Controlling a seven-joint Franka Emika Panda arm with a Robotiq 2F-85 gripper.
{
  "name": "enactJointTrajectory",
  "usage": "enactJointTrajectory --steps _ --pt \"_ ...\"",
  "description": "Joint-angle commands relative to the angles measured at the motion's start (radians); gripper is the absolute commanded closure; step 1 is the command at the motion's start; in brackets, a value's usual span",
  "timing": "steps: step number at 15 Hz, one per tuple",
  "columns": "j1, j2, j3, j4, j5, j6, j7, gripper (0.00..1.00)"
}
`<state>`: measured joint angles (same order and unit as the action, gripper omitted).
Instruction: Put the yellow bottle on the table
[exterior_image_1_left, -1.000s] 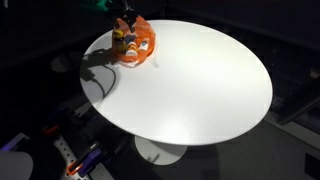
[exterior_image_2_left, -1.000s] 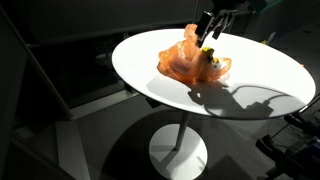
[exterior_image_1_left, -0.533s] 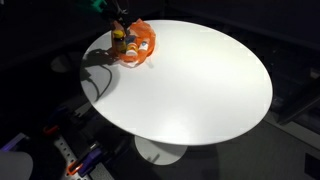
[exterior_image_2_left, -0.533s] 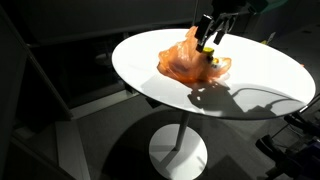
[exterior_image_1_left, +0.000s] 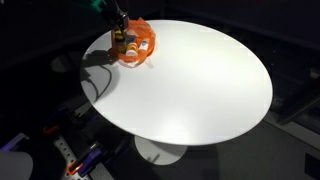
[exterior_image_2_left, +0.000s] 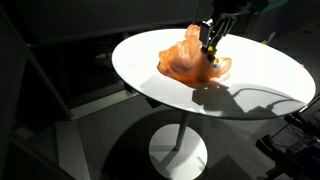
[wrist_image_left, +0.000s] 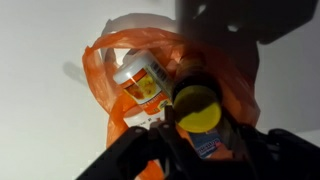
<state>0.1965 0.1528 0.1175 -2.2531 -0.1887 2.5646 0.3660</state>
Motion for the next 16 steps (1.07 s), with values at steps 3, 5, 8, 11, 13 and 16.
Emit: enactJointTrajectory --steps 3,5,8,11,13,16 --pt "-0.002 -0.058 0.004 0.022 0.036 -0.091 -0.026 0.80" --pt "-0.004 -0.086 0.003 0.028 0.024 -0.122 -0.021 0.80" --pt "-0.013 -0.144 -0.003 0.032 -0.020 -0.187 -0.002 0.80" --pt "-0.041 -0.190 -0.010 0.029 -0.045 -0.231 0.006 0.80" --pt "-0.071 -0.208 -0.023 0.026 -0.067 -0.240 0.021 0.80" --pt "-0.125 -0.212 -0.049 0.017 -0.113 -0.229 0.050 0.80"
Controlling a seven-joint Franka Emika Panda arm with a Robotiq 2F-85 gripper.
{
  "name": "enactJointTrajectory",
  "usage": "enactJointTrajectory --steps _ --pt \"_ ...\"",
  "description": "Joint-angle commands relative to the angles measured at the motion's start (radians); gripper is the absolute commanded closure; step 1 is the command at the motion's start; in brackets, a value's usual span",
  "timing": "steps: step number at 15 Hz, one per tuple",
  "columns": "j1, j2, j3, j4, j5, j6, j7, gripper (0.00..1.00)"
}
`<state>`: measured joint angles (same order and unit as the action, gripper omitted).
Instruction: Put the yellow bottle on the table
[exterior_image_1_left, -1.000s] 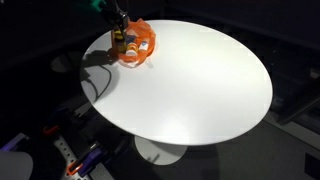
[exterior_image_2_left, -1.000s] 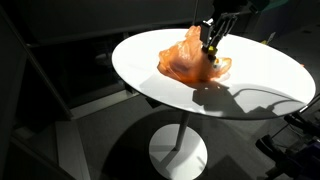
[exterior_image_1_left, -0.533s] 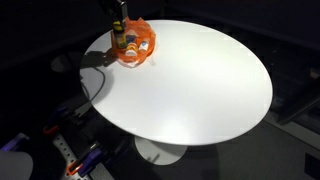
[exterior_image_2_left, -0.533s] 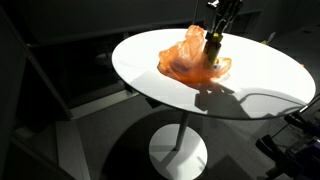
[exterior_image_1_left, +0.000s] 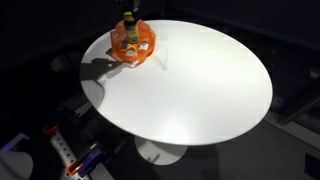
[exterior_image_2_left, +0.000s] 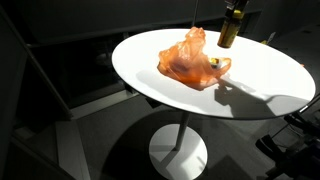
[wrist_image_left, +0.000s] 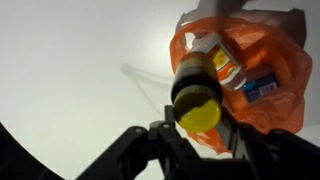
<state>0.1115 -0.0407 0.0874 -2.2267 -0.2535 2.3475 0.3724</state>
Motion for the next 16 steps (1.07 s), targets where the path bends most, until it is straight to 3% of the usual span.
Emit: enactJointTrajectory --steps 1,8,16 --pt "-0.058 -0.014 -0.029 -0.013 -0.071 -0.006 0.062 0.80" --pt "-0.140 0.037 -0.094 -0.049 -0.155 0.000 0.166 0.80" --pt "-0.140 0.112 -0.139 -0.098 -0.138 0.086 0.160 0.80"
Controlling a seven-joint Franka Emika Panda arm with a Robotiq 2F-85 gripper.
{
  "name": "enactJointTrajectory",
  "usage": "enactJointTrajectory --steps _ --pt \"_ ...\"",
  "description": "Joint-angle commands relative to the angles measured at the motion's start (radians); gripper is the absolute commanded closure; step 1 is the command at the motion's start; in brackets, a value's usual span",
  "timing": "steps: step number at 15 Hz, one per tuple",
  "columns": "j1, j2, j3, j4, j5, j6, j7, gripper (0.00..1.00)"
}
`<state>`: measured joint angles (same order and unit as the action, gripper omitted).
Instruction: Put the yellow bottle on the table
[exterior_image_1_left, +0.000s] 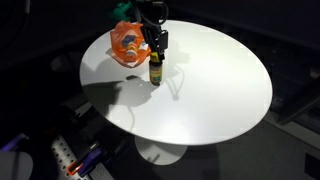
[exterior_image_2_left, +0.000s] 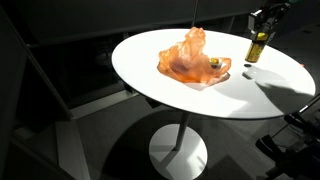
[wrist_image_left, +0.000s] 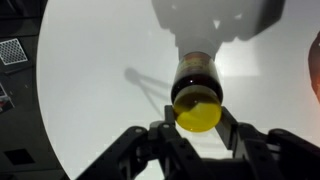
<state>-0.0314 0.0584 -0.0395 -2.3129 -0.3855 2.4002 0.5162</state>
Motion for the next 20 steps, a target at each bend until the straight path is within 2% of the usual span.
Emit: enactJointTrajectory --steps 1,2,3,7,16,18,19,20 --pt "0.004 0.019 -0.015 -0.015 -0.002 0.040 0.014 0.71" --pt "0.006 0.023 -0.016 -0.017 0.010 0.042 0.006 0.30" --pt "0.007 0.021 -0.017 -0.019 0.019 0.046 0.000 0.29" --pt "0.017 -0.027 -0.003 -0.023 0.087 0.030 -0.049 0.01" --pt "0.046 -0.148 0.049 0.025 0.264 -0.202 -0.170 0.00" --pt "0.046 -0.157 0.053 0.030 0.275 -0.225 -0.179 0.00" --pt "0.041 -0.143 0.057 0.016 0.246 -0.185 -0.139 0.00" --pt "0.041 -0.147 0.058 0.017 0.250 -0.194 -0.143 0.00"
